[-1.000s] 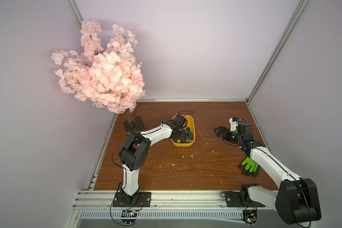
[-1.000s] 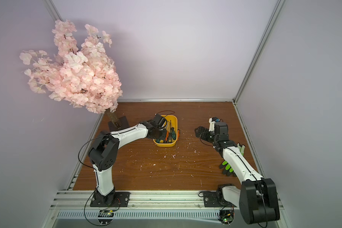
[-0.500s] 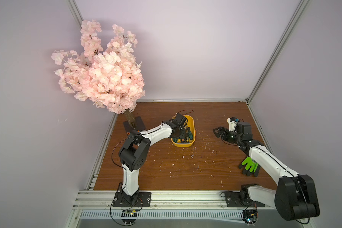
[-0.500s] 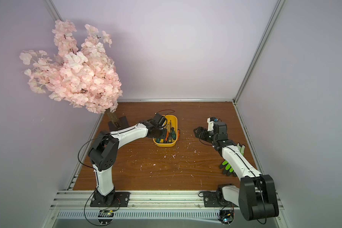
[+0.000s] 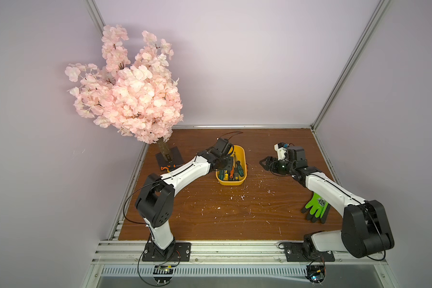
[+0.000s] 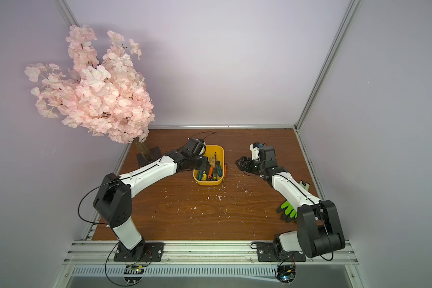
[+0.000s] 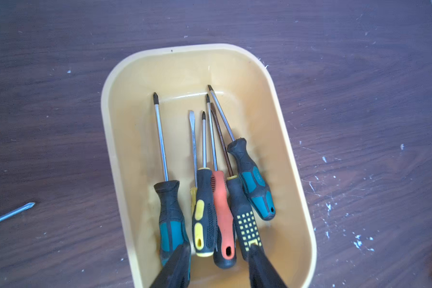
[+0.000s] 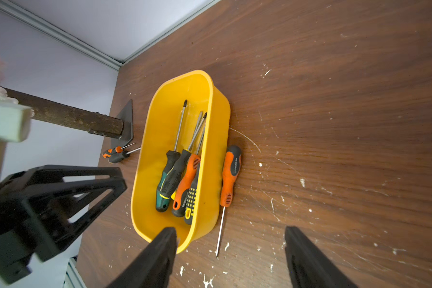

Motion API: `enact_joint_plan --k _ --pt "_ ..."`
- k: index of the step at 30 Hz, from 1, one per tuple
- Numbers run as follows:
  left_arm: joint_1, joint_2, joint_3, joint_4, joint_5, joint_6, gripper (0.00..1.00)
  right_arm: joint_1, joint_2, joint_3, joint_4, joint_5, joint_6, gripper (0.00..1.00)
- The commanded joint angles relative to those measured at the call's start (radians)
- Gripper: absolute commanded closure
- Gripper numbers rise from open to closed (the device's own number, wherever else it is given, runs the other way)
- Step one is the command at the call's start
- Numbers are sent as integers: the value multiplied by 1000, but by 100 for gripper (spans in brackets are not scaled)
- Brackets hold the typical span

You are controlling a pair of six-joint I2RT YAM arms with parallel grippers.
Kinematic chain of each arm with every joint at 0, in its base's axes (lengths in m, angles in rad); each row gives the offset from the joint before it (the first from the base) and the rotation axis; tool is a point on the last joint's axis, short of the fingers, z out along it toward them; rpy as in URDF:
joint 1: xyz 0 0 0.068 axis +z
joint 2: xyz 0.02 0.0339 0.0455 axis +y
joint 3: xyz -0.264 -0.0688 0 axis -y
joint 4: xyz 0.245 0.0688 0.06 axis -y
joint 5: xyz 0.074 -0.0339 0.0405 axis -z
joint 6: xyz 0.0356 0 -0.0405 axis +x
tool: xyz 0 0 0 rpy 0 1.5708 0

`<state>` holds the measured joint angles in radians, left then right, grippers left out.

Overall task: Put the screwdriver on the desktop into the storage box
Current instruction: Place the screwdriver in the storage box.

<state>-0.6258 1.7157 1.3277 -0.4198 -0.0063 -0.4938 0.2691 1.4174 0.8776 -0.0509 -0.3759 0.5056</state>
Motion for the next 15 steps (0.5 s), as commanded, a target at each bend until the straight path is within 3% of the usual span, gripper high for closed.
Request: enact_joint_plan --k 1,15 --pt "10 -57 -54 -9 -30 -16 56 25 43 55 -11 -8 -18 31" --pt "11 -249 -263 31 -80 -65 57 90 236 179 -31 32 -19 42"
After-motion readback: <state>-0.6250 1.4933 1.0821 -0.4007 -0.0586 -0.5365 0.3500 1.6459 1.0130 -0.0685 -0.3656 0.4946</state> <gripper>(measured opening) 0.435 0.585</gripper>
